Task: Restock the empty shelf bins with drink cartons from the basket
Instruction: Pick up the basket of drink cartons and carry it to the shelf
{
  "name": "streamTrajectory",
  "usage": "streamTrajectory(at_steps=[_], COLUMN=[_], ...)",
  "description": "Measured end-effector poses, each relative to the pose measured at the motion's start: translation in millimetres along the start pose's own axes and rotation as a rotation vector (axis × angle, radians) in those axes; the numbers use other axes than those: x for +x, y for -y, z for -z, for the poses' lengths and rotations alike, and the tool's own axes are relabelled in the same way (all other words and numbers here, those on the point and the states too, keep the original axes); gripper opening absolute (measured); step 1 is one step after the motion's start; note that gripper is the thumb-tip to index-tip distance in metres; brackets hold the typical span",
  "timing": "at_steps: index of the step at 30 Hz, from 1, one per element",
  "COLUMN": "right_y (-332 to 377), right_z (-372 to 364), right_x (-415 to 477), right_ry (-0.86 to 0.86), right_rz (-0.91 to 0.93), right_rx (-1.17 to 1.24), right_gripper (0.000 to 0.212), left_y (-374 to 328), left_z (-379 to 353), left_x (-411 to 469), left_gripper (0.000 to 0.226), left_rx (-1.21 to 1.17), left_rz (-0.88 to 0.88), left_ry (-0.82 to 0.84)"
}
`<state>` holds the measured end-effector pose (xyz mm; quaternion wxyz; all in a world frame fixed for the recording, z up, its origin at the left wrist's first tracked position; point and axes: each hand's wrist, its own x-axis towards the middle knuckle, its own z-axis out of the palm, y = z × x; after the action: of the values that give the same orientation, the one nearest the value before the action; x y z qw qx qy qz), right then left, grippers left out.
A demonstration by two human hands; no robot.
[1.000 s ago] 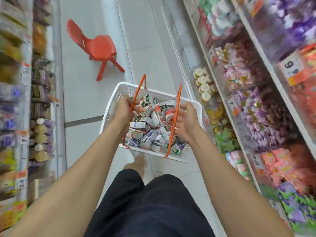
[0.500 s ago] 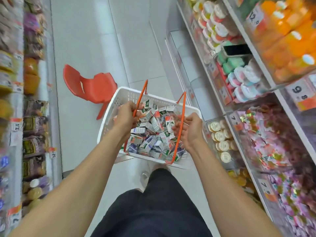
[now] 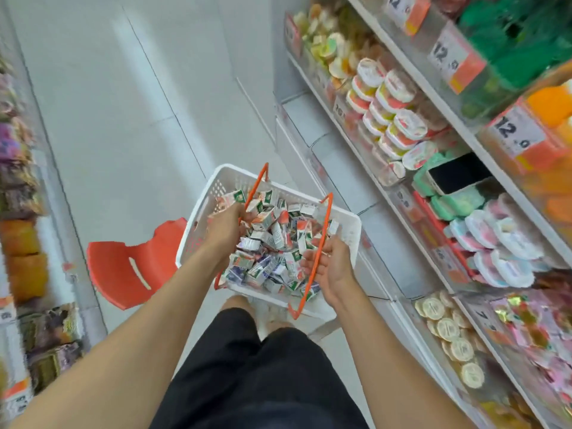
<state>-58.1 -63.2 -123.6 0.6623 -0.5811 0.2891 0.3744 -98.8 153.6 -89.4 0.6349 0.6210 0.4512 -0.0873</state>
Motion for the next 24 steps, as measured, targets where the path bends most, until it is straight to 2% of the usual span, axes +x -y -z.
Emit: streamTrajectory(at_steps=[3, 8, 11, 14, 21, 24], right_y=[23.2, 38.4, 37.4, 20.3, -32.7, -59.0], right_z=[-30.1, -70.4, -82.2, -87.0, -72.6, -69.3], right_x=[29.8, 83.6, 127.0, 165.8, 259.5, 302.0], right_ry=[-0.066, -0.19, -0.299, -0.342, -0.413, -0.441], right_rz=[-0.019, -0.05, -0.09, -0.14, -0.221, -0.239], right_rx=[0.094, 0.217, 0.296, 0.35, 0.554, 0.561], right_gripper=[0.034, 0.031, 0.035, 0.038, 0.03, 0.029], left_y=[-35.4, -68.8, -79.0, -67.1, -10.2, 13.7], left_z=[4.4, -5.1, -20.7, -31.2, -56.0, -69.7], left_x=[57.7, 145.0, 198.9, 250.8, 366.9, 407.5], left_gripper=[0.02, 0.035, 0.029, 0.025, 0.034, 0.015], left_rx=[0.116, 0.255, 0.337, 0.47, 0.58, 0.463], left_rz=[0.044, 0.058, 0.032, 0.016, -0.009, 0.096], left_ry=[0.008, 0.113, 0.167, 0.224, 0.378, 0.362])
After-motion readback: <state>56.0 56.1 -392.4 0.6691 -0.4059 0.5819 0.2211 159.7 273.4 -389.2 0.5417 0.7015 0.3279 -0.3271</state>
